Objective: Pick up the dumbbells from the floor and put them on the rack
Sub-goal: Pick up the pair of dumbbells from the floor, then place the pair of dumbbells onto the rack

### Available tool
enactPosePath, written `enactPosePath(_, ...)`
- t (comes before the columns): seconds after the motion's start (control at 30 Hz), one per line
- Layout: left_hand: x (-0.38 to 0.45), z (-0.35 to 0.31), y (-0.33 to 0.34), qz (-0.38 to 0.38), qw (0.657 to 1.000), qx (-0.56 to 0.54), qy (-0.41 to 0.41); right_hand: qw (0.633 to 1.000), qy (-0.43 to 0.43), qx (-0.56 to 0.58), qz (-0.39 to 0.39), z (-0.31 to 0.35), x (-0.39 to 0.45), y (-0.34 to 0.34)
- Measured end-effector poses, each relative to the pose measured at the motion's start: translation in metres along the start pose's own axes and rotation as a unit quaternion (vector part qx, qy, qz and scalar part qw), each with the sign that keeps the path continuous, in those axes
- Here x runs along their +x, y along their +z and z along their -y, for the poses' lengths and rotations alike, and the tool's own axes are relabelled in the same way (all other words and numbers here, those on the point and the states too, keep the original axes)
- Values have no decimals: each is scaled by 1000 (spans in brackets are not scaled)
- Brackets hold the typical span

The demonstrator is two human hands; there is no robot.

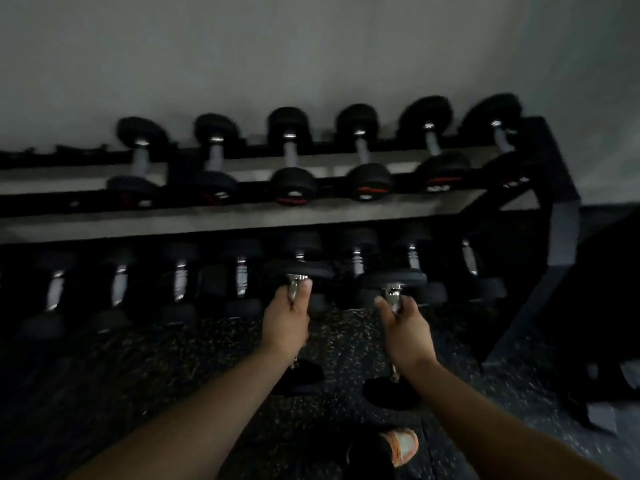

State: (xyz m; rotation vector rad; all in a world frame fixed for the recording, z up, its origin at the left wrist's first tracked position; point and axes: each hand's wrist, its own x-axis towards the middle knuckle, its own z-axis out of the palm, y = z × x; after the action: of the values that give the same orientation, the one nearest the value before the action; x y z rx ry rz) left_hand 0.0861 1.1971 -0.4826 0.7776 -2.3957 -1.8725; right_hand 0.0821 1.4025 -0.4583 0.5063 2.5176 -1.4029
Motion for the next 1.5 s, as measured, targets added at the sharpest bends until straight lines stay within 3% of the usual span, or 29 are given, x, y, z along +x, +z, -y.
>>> enactPosePath(0.37,-2,49,-319,-213,976,-54,-10,973,-137,-13,186,176,-103,251)
enactPosePath(0.67,36,78,-518,-346,931,-101,-63,914,-231,-7,333,306,-143,454)
enactPosePath(0.83,57,95,-615,-431,897,-56,-77,890,-240,-4,386,368,-159,550)
enactPosePath(1.1,107,141,-768,-455,883,-59,-103,881,-226,-8,416,442,-190,704)
enactPosePath(1.3,163,176,-902,-423,901,-48,-87,903,-180,19,390,489,-221,813)
enactPosePath(1.5,232,181,-1005,-347,928,-108,-81,934,-144,33,324,544,-231,895)
